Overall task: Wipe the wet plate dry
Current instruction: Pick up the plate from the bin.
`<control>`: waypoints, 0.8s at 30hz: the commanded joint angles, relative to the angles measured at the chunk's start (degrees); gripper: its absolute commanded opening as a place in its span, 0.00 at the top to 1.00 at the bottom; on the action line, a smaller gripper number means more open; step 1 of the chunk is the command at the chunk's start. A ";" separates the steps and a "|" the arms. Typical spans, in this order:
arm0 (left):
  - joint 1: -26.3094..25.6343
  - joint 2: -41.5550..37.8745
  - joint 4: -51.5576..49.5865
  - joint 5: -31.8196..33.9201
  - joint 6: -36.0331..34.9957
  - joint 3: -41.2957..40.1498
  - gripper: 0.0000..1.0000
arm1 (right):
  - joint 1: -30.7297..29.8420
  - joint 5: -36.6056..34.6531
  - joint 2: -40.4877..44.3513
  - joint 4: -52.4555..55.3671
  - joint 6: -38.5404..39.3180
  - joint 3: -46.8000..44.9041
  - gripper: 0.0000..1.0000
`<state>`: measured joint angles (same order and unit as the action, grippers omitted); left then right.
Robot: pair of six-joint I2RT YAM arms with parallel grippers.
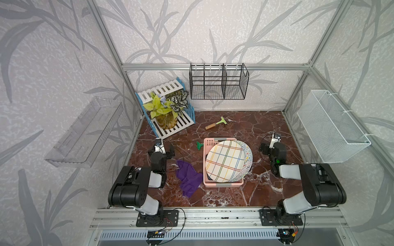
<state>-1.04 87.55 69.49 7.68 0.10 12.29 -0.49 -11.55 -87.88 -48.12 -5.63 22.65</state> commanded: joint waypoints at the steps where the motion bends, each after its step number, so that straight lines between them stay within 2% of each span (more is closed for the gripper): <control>1: -0.02 -0.54 1.45 0.01 0.21 1.22 0.00 | -0.21 -0.42 0.16 0.04 0.54 -0.01 0.01; 17: -0.02 -0.54 1.47 -0.12 0.33 1.24 0.00 | -0.21 -0.45 0.16 0.04 0.53 0.02 0.01; 19: 0.00 -0.52 1.41 -0.01 0.23 1.17 0.00 | -0.25 -2.50 0.51 -1.49 0.35 -0.02 0.01; 20: -0.06 -0.75 1.99 0.52 -0.02 1.10 0.00 | -0.66 -5.83 2.60 2.68 0.18 0.43 0.01; 21: -0.59 -2.17 1.98 1.81 -0.83 1.30 0.00 | -1.04 -8.57 7.31 13.60 -0.80 2.79 0.01; 22: -2.07 -6.26 -4.88 4.90 -1.10 3.14 0.00 | -1.16 -10.62 12.68 27.87 -5.62 7.12 0.01; 23: -4.26 -11.09 -17.20 9.13 1.80 7.39 0.00 | -0.99 -9.67 17.41 43.83 -12.53 13.94 0.01; 24: -5.73 -15.18 -30.09 11.24 6.17 12.04 0.00 | -0.92 -6.08 20.04 54.70 -18.49 19.42 0.01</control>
<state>-3.99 80.34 56.66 12.40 1.69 15.97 -1.19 -16.01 -76.60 -20.05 -12.03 30.48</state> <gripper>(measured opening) 0.999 0.980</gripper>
